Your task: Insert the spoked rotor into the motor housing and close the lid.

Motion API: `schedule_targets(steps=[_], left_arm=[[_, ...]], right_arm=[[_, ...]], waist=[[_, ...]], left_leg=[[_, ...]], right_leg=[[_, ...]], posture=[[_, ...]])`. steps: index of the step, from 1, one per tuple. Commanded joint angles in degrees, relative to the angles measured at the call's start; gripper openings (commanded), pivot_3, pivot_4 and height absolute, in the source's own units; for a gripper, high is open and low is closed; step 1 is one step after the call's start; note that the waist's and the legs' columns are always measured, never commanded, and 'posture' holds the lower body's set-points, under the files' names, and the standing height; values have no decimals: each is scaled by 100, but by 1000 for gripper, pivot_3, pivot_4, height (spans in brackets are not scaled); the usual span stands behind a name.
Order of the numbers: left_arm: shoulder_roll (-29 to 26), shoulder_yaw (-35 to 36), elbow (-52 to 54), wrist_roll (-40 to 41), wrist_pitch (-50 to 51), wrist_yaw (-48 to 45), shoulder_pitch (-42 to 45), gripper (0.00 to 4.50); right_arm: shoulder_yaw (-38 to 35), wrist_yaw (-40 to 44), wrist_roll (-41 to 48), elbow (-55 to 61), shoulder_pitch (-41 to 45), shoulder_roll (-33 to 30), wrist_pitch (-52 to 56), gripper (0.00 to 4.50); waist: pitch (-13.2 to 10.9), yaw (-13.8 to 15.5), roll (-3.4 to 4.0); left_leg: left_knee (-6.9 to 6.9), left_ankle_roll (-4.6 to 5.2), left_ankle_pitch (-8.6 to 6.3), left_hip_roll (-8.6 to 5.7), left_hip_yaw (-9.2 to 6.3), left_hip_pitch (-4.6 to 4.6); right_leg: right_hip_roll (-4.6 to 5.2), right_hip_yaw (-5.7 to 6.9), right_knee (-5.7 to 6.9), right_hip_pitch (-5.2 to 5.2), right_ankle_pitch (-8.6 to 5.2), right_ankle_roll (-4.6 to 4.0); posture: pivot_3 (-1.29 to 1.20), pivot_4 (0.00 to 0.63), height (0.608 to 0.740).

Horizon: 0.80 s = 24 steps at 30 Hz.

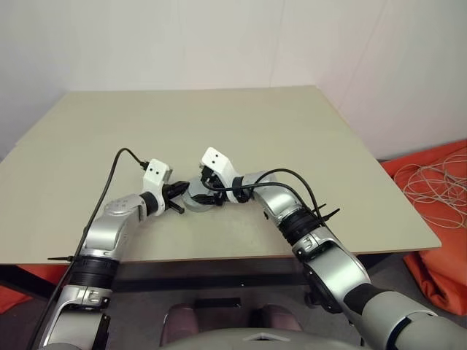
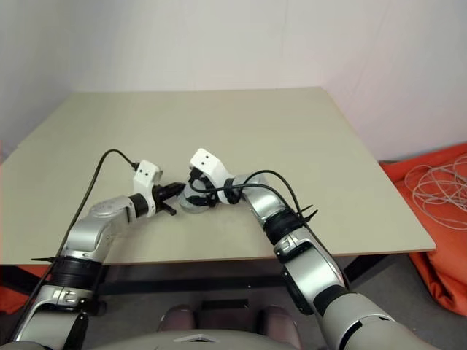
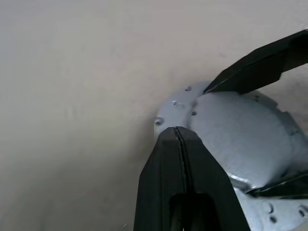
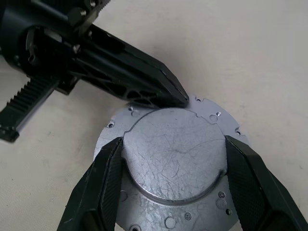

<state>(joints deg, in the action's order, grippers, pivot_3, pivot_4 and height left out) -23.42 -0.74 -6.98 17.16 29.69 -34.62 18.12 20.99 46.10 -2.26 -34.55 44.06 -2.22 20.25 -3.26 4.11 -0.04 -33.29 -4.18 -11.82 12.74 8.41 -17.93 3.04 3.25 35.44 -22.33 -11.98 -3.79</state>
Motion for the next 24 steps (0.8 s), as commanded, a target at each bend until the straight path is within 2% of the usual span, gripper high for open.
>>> schedule_targets(steps=[1, 5, 11, 17, 24], left_arm=[[45, -157, -153, -115, 125, -33, 44, 0], [76, -163, -152, -123, 167, -54, 65, 0], [102, -200, -139, -155, 159, -55, 83, 0], [57, -326, -106, -187, 208, -195, 87, 0], [62, -327, -70, -185, 231, -233, 66, 0]], right_arm=[[-99, -27, 16, 71, -48, -96, 367, 3108], [-274, 193, 303, 493, -72, -172, 794, 4474], [-885, 389, 1063, 1475, -107, -354, 1731, 4474], [-1862, 208, 2005, 2110, -335, -703, 3277, 4474], [-3145, -620, 2946, 1983, -515, -413, 5922, 4474]], waist=[[1, 4, 2], [1, 37, 4], [0, 63, 6], [0, 147, 10], [6, 152, 37]], left_leg=[[0, 0, 0, 0, 0, 0], [2, 0, 0, -1, 0, -6], [9, 2, 0, -2, 0, -21], [38, 4, -2, -3, 2, -26], [55, -8, 5, -11, 5, -29]], right_leg=[[1, 0, 0, 1, 0, 0], [3, 1, -8, 1, -1, 3], [5, 1, -22, -4, 0, 9], [3, 1, -31, -9, -3, 15], [6, 1, -62, -5, -3, 16]], posture=[[0, 0, 740], [0, 0, 740], [0, 0, 740], [0, 0, 740], [0, 0, 740]])
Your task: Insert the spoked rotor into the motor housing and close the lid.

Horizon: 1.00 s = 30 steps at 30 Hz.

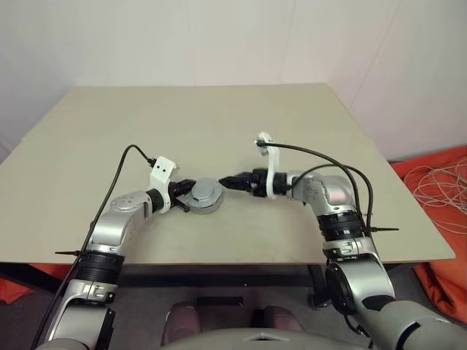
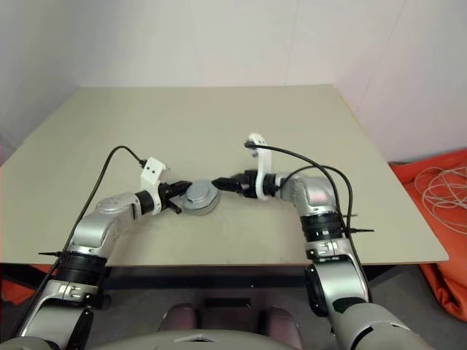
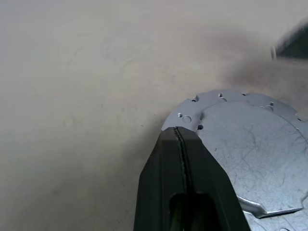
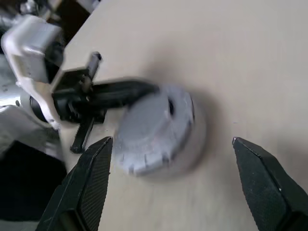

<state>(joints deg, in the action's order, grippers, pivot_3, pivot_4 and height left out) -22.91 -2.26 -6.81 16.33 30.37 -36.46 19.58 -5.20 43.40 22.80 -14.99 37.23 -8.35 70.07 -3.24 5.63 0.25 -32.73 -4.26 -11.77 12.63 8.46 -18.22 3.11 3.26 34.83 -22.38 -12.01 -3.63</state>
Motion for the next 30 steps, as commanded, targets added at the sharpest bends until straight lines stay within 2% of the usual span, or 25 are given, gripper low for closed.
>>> schedule_targets(steps=[1, 7, 13, 27, 30], left_arm=[[11, -175, -88, -103, 161, -52, -80, 0], [16, -220, -51, -92, 160, -123, -105, 0], [10, -229, 26, -81, 159, -190, -137, 0], [-38, -189, 187, -29, 297, -238, -269, 0], [-31, -188, 194, -34, 308, -247, -266, 0]], right_arm=[[-755, -515, 487, -64, 198, 319, 1210, 4474], [-2545, -1503, 628, -837, 680, 1226, 2106, 4474], [-3167, -2178, 581, -1281, 905, 1594, 1996, 4474], [-2702, -2541, 583, -1691, 658, 1479, 1360, 4474], [-2704, -2584, 656, -1717, 658, 1493, 1273, 3868]], waist=[[6, 1, 13], [11, 1, 28], [12, 1, 28], [23, -7, 46], [23, -7, 47]], left_leg=[[3, -2, 1, 1, 0, 2], [8, -13, 7, 2, 1, 5], [28, -19, 11, -5, 2, 10], [56, -38, 22, -13, 4, 16], [56, -39, 22, -14, 4, 23]], right_leg=[[-1, 0, 1, 0, 0, 0], [0, 0, -1, -3, -3, 5], [6, 1, -4, -5, -6, 11], [10, 1, -7, -14, -11, 17], [11, 1, -10, -6, -13, 21]], posture=[[0, 0, 740], [0, 0, 740], [0, 0, 740], [0, 0, 740], [0, 0, 740]])
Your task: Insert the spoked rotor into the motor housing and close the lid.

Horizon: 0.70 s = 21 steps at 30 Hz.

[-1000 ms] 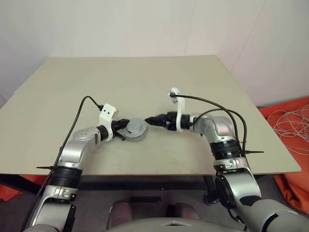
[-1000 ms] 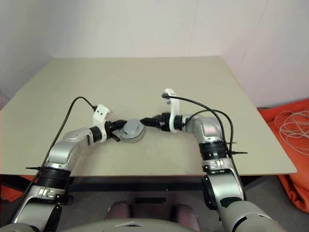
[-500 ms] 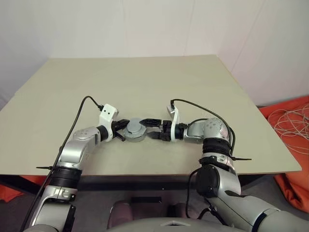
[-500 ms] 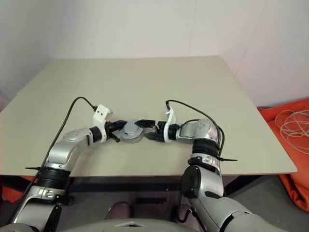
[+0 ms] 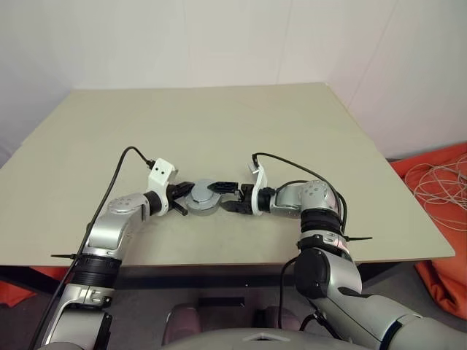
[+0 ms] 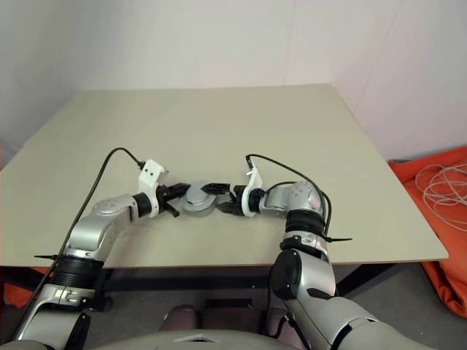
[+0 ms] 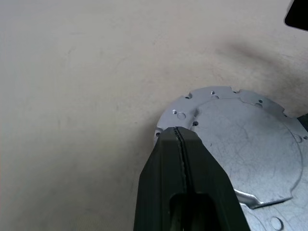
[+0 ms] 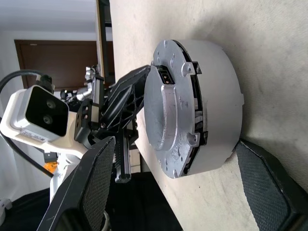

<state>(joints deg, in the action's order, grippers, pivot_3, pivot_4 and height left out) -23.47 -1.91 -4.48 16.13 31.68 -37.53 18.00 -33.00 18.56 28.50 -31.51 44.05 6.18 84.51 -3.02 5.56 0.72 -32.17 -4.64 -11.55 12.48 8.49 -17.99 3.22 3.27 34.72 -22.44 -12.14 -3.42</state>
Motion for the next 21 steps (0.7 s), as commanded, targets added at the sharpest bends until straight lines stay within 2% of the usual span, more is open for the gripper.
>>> schedule_targets(steps=[1, 6, 9, 17, 20, 21], left_arm=[[28, -225, -40, -17, 179, -140, -104, 0], [38, -236, -33, -23, 188, -150, -91, 0], [47, -230, -37, -37, 191, -160, -87, 0], [148, -49, -19, 79, 254, -110, -82, 0], [434, 416, 43, 431, 355, 71, -46, 0], [679, 818, 81, 749, 515, 324, 35, 0]], right_arm=[[78, -111, 106, -72, -23, 42, -191, 3552], [34, -171, 240, -93, -33, 58, -240, 1838], [42, -176, 333, -87, -43, 51, -253, 1196], [-77, -273, 618, -6, -29, 131, -232, 1125], [-115, -315, 715, 59, -23, 148, -195, 1125], [-145, -320, 767, 98, -19, 159, -170, 1125]], waist=[[0, 0, 0], [2, -3, 3], [5, -2, 11], [6, -3, 12], [5, -4, 12], [3, -3, 11]], left_leg=[[0, 0, 0, -1, 0, -1], [3, 1, 0, -7, -1, -7], [7, 1, 0, -6, -1, -11], [10, 1, 0, -8, 0, -11], [10, 1, 0, -8, 0, -18], [10, 0, 0, -8, 0, -22]], right_leg=[[1, 0, -2, -1, 0, 1], [5, 0, -3, -4, -1, 3], [4, 0, -2, -11, -1, 3], [5, 0, -2, -12, -2, 4], [5, 0, -2, -18, -2, 4], [5, 0, -2, -22, -2, 4]], posture=[[0, 0, 740], [0, 0, 740], [0, 0, 740], [0, 0, 740], [0, 0, 740], [0, 0, 740]])
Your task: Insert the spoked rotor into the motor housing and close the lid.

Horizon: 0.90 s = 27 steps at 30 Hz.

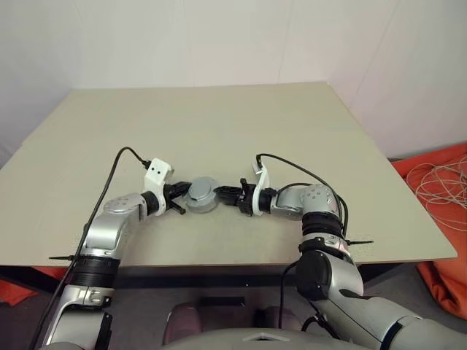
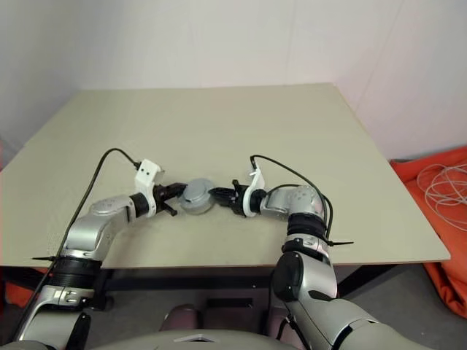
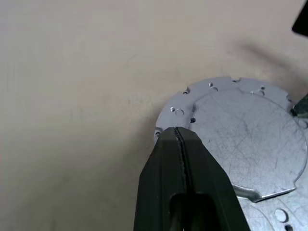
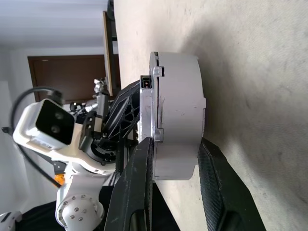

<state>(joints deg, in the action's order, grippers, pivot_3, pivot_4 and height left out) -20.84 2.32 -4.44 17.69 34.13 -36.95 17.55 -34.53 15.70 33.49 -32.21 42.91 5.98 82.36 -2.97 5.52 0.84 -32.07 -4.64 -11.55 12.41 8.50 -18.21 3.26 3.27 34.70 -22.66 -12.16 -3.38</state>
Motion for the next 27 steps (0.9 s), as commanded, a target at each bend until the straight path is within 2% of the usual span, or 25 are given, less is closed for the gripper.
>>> schedule_targets(steps=[1, 3, 5, 7, 12, 16, 25, 26, 27], left_arm=[[650, 875, 111, 963, 379, 548, 174, 0], [954, 1845, 145, 1619, 723, 1224, 357, 0], [974, 2443, 162, 2078, 1100, 1645, 406, 0], [854, 2821, 181, 2546, 1454, 1712, 310, 0], [729, 3501, 207, 3161, 1542, 1907, -47, 0], [802, 3705, 414, 3719, 1716, 1944, -338, 1237], [945, 3725, 568, 5418, 2583, 1921, -926, 4268], [983, 3748, 513, 5609, 2619, 2028, -921, 4500], [1004, 3757, 461, 5800, 2665, 2089, -916, 4500]], right_arm=[[-42, -40, 334, 211, 109, 187, 89, 1125], [-155, -52, 461, 308, 148, 198, 173, 1124], [-229, -94, 550, 361, 175, 188, 223, 1093], [-277, -110, 647, 399, 198, 159, 272, 1092], [-403, -131, 749, 432, 298, 64, 375, 1092], [-477, -174, 762, 332, 351, 8, 344, 1092], [-816, -180, 1083, 417, 566, -40, 547, 1092], [-880, -179, 1143, 412, 614, -46, 576, 1092], [-953, -182, 1207, 401, 664, -45, 606, 1092]], waist=[[-4, 0, -2], [-13, -1, -17], [-17, -17, -29], [-17, -38, -28], [-19, 2, -29], [-24, 23, -39], [-26, 40, -42], [-26, 41, -42], [-27, 43, -42]], left_leg=[[-1, 0, 0, 0, 0, -4], [-9, -1, 1, 3, 0, -33], [-20, -3, 2, 13, -3, -67], [-19, -3, 2, 25, -4, -82], [-9, 2, -2, 31, -6, -113], [-15, 5, -4, 31, -7, -146], [-28, 1, -2, 36, -7, -144], [-29, 1, -2, 36, -7, -144], [-30, 0, -1, 37, -7, -144]], right_leg=[[0, 0, 0, -5, 0, 0], [-2, 0, 1, -30, 1, -2], [-8, 3, 8, -58, 5, -8], [-24, 4, 8, -76, 30, -49], [-37, 4, -6, -96, 28, -48], [-34, 9, -6, -122, 36, -36], [-34, 11, 5, -121, 29, -46], [-34, 11, 6, -121, 30, -46], [-35, 11, 7, -122, 30, -45]], posture=[[0, 0, 740], [0, 0, 740], [0, 0, 740], [0, 0, 740], [0, 0, 740], [0, 0, 740], [0, 0, 740], [0, 0, 740], [0, 0, 740]])
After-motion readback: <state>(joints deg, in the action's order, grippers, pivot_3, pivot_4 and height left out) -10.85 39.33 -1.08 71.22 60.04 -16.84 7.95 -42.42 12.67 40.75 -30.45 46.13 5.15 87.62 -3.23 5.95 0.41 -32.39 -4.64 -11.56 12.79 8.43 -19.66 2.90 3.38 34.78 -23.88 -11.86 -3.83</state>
